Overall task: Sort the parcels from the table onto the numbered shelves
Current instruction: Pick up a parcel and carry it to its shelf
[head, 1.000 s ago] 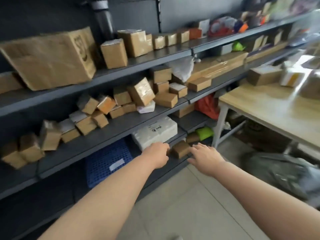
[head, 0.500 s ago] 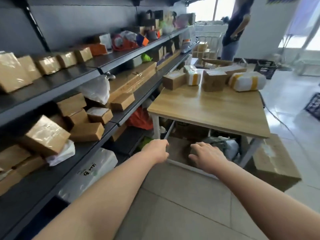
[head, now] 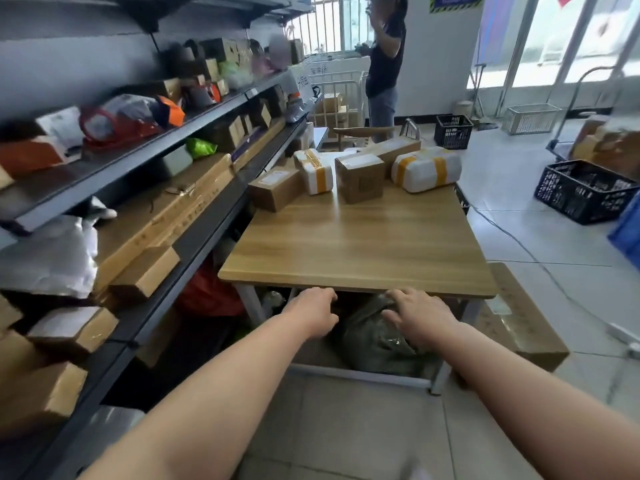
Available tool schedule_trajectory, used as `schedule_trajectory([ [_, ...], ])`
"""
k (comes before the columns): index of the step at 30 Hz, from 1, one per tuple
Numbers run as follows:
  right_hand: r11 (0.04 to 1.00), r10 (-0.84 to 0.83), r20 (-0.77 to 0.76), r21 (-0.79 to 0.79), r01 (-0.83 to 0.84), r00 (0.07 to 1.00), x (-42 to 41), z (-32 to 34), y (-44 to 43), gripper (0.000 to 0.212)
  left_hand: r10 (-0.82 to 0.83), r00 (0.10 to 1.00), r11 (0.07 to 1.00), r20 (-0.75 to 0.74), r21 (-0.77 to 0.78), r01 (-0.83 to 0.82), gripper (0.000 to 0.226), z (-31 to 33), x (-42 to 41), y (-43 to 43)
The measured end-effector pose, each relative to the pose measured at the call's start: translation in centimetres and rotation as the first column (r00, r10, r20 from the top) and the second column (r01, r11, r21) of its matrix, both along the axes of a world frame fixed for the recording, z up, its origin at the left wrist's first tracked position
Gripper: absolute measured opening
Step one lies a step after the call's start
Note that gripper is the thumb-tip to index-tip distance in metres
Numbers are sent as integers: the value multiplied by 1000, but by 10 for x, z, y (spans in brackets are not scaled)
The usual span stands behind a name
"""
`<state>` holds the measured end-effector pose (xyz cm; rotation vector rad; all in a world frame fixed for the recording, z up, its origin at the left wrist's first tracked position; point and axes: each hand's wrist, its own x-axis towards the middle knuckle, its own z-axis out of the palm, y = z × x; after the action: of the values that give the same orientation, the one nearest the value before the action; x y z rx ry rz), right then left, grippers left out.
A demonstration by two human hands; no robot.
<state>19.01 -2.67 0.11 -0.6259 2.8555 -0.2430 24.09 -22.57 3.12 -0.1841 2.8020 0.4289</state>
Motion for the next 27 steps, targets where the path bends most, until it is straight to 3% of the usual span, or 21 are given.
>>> schedule_trajectory([
  [10,1000,-15,30,-8,16,999,-179,8,21,52,134,991,989,26,55,-136,49,7,-177,26],
  [17,998,-50,114,-26,54,992,-246,1,32,53,163,985,984,61,68,-167,50,0,-237,31],
  [27,994,-90,86,-57,95,992,-338,9,7,53,176,984,981,27,78,-178,51,2,-349,-4],
])
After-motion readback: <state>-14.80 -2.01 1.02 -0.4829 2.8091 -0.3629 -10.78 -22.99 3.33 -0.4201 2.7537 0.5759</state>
